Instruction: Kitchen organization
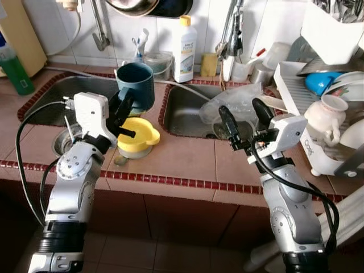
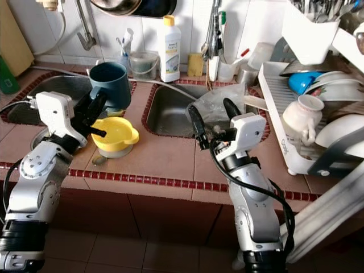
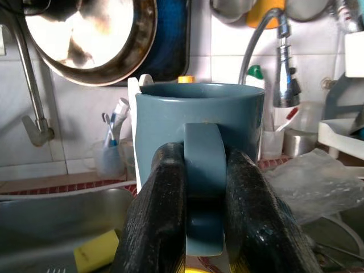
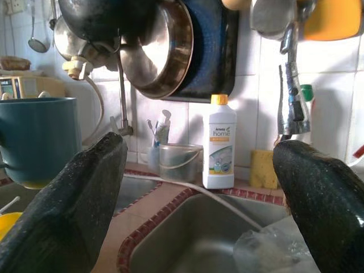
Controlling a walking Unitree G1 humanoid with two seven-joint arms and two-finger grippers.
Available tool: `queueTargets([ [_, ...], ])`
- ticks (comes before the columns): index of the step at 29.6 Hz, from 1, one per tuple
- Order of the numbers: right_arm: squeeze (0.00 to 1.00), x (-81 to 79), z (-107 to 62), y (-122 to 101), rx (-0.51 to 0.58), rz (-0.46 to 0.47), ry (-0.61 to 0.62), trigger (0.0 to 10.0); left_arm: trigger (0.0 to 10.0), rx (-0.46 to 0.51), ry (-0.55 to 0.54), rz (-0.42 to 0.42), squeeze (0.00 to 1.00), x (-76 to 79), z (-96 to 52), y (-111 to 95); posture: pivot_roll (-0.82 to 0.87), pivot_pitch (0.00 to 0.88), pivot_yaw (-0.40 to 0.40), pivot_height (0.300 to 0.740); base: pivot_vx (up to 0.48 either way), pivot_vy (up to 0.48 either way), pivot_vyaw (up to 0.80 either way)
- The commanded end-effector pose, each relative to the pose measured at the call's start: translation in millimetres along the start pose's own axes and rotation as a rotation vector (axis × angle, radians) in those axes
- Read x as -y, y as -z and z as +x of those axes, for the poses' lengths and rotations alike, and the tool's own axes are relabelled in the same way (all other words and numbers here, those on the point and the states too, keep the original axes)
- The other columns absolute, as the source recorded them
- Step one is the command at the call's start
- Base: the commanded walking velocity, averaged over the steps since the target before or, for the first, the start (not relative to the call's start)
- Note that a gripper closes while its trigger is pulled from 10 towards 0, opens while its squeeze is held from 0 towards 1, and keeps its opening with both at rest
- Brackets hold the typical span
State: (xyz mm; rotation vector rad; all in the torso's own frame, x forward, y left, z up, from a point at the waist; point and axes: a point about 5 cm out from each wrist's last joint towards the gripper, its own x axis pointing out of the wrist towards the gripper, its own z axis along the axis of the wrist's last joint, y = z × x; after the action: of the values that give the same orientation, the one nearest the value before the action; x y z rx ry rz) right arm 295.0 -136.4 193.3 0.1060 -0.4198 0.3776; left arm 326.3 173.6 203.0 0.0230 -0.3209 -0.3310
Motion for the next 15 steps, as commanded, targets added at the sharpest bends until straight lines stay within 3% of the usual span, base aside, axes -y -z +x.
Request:
queueTargets([
  [1,0.0,-0.6,0.3,-3.0,0.009,-0.009,-0.009,10.0,10.0,0.017,-0.002,0.009,0.0,0.0,0.9,-5.7,-0.1,0.03,0.011,0.74,0.379,0.0,0.0],
  [15,0.0,-1.5,-2.8,-1.1,-0.009,-0.01,-0.029,10.0,10.0,0.015,0.002,0.007,0.0,3.1,-0.5,-4.9,-0.1,0.031,-0.001,0.74,0.375,0.0,0.0],
])
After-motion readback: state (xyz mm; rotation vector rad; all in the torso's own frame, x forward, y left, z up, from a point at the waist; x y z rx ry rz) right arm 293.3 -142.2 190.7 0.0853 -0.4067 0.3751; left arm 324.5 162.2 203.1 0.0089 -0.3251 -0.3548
